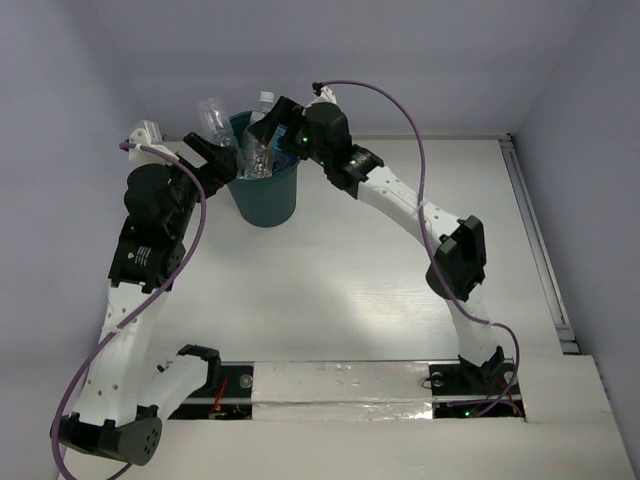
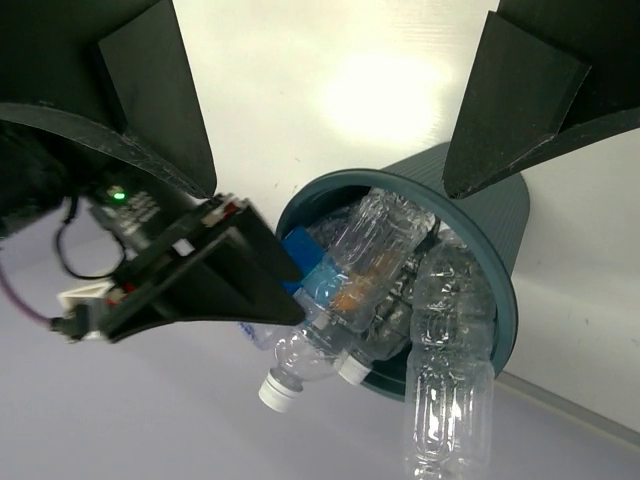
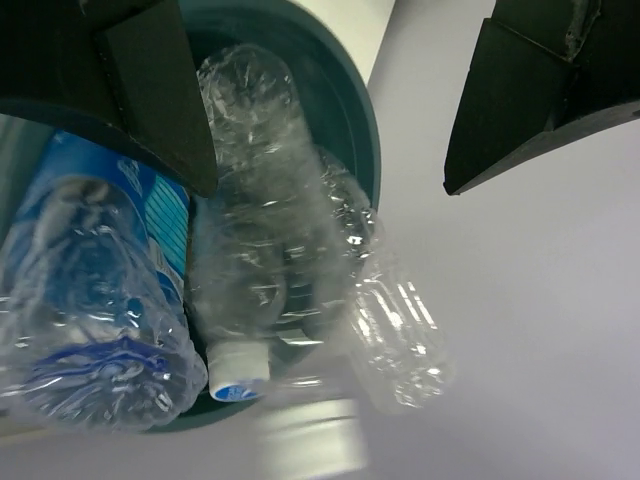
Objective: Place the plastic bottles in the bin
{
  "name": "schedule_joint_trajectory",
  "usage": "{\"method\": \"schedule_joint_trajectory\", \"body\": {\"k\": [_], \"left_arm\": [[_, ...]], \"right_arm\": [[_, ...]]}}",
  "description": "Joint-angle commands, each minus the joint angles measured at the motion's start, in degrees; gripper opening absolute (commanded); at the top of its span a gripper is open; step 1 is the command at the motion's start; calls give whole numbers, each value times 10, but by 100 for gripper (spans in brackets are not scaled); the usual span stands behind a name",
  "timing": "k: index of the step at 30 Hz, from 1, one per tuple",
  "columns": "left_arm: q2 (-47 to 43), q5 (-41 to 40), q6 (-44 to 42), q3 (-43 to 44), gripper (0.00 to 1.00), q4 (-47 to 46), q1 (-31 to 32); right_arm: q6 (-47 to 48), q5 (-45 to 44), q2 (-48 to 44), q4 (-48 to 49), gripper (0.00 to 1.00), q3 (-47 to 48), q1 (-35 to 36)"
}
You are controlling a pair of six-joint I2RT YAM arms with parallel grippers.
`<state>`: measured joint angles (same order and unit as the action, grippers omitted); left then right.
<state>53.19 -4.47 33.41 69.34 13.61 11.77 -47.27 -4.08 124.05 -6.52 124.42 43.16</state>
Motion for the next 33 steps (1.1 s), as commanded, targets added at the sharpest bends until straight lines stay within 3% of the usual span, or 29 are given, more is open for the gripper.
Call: {"method": "schedule_joint_trajectory", "body": {"k": [1,10,11,12,13,14,15,17,22,25,26,29,33], "left_arm": [[-5,10,2,40,99,17,-2],[-19,31,14,44,99,27,-2],[-19,34,15,47,99,35,-2],[-23,39,15,53,99,41,-2],[-26,40,15,53,99,47,-2],[-29,40,16,57,99,60,-2],[-39,40,16,58,99,66,-2],[-49,42,15,61,99,84,-2],[-105,41,15,46,99,127,-2],[-132,41,19,21,99,149,-2],[-136,59,21,7,99,156,-2],[-150,61,29,-21,99,164,-2],[-155,68,45,-40,99,159,-2]], "right_arm": [[33,-39,-82,6,100,-15,3],[45,-46,-203,15,99,-139,9],[51,-39,-223,27,86,-183,9],[62,-36,-274,34,47,-211,14],[67,-32,-306,41,46,-243,14],[73,-25,-342,60,8,-278,14],[91,-24,-379,60,0,-354,14],[113,-47,-494,68,0,-423,14],[162,-172,-696,-65,6,-567,14],[136,-232,-782,-152,38,-616,14],[110,-249,-796,-192,59,-623,14],[75,-271,-833,-226,84,-644,14],[78,-271,-840,-224,89,-633,14]]}}
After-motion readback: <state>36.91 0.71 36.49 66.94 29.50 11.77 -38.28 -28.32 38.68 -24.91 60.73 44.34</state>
